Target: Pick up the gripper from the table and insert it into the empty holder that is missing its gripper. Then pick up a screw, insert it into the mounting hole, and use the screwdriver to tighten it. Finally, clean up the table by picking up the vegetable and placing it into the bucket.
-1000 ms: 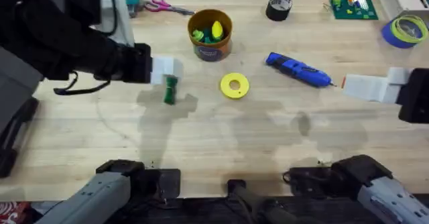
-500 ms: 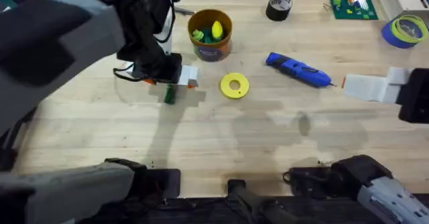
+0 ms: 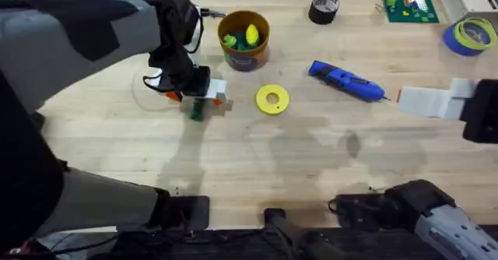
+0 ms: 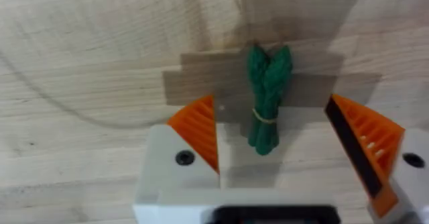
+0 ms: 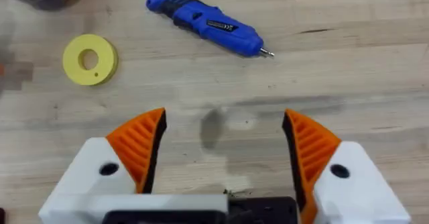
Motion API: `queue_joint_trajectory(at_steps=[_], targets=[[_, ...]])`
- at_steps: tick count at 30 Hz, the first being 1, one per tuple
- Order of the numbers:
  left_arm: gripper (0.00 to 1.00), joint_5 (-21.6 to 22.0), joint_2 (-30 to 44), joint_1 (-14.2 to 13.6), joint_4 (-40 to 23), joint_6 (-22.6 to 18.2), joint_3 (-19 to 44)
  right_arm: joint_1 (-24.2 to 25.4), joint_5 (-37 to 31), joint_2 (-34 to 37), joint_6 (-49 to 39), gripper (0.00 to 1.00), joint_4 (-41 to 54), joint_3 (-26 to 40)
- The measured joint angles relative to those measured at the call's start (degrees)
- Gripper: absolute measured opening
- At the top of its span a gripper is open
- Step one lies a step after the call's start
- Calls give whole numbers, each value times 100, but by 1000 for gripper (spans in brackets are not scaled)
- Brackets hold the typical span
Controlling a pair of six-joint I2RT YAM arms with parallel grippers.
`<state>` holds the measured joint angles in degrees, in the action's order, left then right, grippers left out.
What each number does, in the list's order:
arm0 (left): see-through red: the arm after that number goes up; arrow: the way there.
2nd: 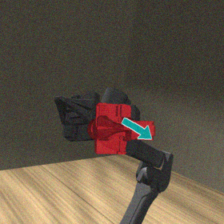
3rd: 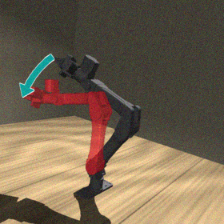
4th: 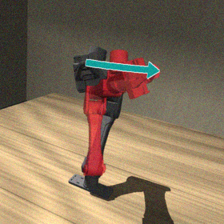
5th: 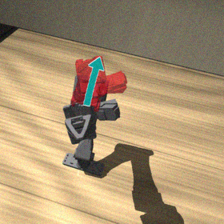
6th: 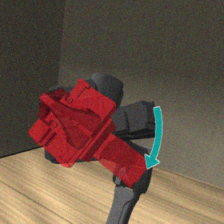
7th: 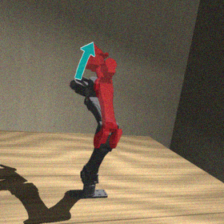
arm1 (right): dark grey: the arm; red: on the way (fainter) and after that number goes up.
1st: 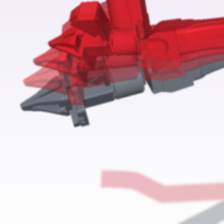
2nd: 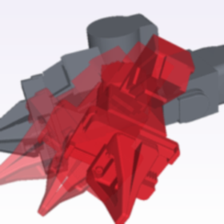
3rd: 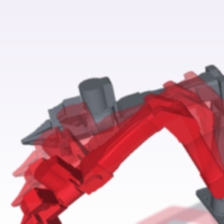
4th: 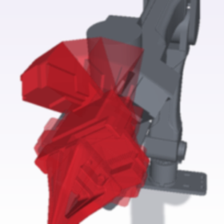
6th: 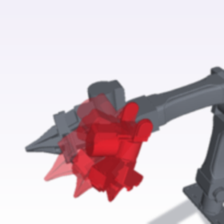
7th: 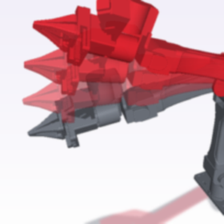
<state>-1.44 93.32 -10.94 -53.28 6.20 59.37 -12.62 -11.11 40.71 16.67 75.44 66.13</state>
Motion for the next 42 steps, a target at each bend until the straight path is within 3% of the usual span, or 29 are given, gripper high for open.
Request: queue_joint_trajectory(at_steps=[4,11,25,30,41,42], targets=[[802,84,0,0,13,-30,0,0,0,0,0,996,2,0],[40,132,0,0,22,-84,5,0,0,0,0,996,1,0],[17,147,-7,4,11,-79,32,0,0,0,-2,996,1,0],[17,143,-328,29,-167,-79,207,0,0,0,-2,996,0,0],[13,143,-1790,33,-956,-155,2079,0,0,0,-2,996,2,0],[12,115,-1893,33,-1020,-229,2498,0,-1,0,-2,996,1,0]])
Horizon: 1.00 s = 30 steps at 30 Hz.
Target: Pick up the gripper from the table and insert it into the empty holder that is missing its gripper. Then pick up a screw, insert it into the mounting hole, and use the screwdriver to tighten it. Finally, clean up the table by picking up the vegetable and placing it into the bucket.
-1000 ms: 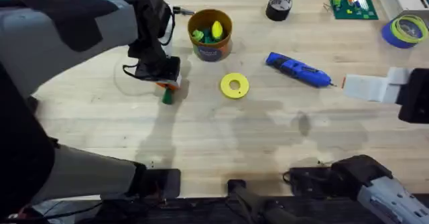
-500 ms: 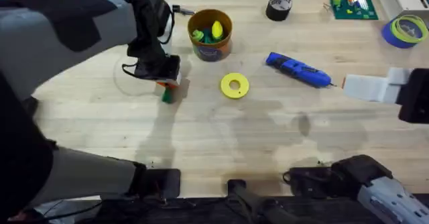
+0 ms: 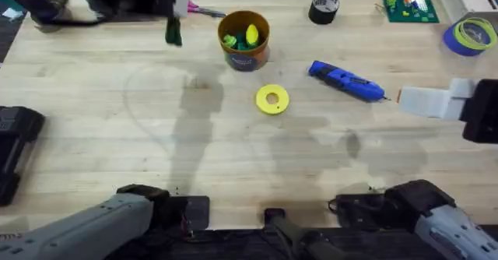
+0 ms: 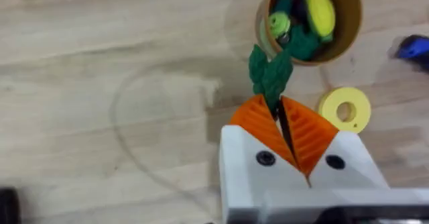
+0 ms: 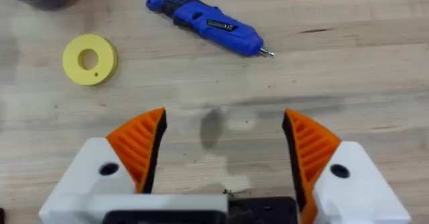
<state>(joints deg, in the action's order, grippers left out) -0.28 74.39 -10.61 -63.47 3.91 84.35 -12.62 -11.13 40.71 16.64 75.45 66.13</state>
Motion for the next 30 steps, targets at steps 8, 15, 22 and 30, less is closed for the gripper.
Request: queue_joint_trajectory(at_steps=[8,15,22,30], targets=[[11,-334,167,-140,577,-47,136,0,1,0,2,996,-1,0],[7,-467,1034,-704,1519,-263,136,0,0,0,0,996,1,0],[7,-491,2053,-876,2111,-350,136,0,0,0,0,996,-1,0],[7,-489,2346,-874,2217,-392,136,0,1,0,0,996,0,0]])
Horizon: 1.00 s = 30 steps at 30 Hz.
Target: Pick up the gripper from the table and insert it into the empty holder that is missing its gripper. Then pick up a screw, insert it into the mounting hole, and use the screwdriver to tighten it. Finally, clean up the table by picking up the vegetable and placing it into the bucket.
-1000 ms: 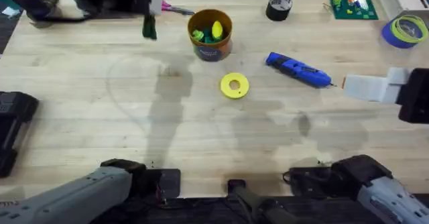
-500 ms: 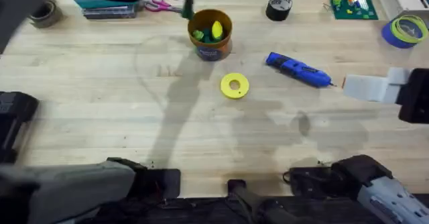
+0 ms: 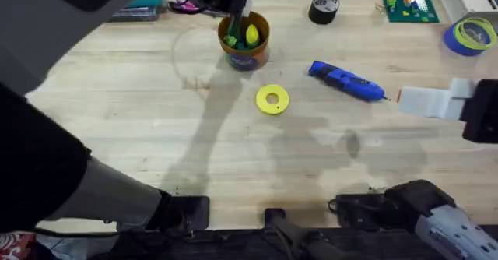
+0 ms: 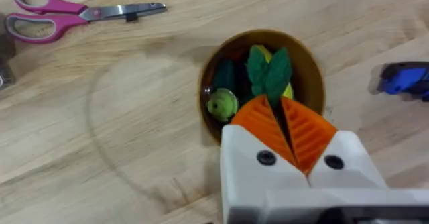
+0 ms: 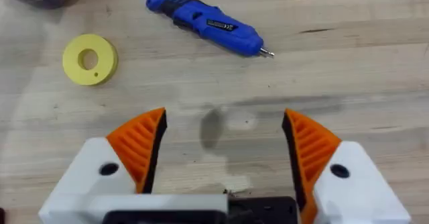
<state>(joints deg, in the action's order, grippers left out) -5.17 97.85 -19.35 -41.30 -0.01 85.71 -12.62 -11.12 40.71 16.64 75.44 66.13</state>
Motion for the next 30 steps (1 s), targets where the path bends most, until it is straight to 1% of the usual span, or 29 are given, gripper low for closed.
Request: queue_joint_trajectory(at_steps=[4,5,6,8,9,10,11,15,18,21,27,30], targets=[[15,-2,-7,0,-2,-29,0,0,0,0,0,996,0,0],[123,3,-7,0,-4,-77,0,0,0,0,0,996,0,0],[289,-1,-7,0,0,-63,0,0,-1,0,0,996,0,0],[590,1,-7,0,-2,-66,0,0,0,0,0,996,0,0],[763,0,-7,0,-2,-66,0,0,0,0,0,996,0,0],[907,0,-7,0,-2,-64,0,0,0,0,0,996,0,0],[968,5,-9,0,-2,-61,0,0,0,0,0,996,1,0],[985,34,-24,0,-47,-64,0,0,0,0,0,996,1,0],[985,42,-181,0,-305,-65,0,0,0,0,0,996,0,0],[985,47,-570,0,-781,-65,0,0,0,0,0,996,0,0],[985,48,-1713,0,-1969,-66,0,0,0,0,0,996,0,0],[985,46,-2169,0,-2441,-66,2,0,0,0,0,996,2,0]])
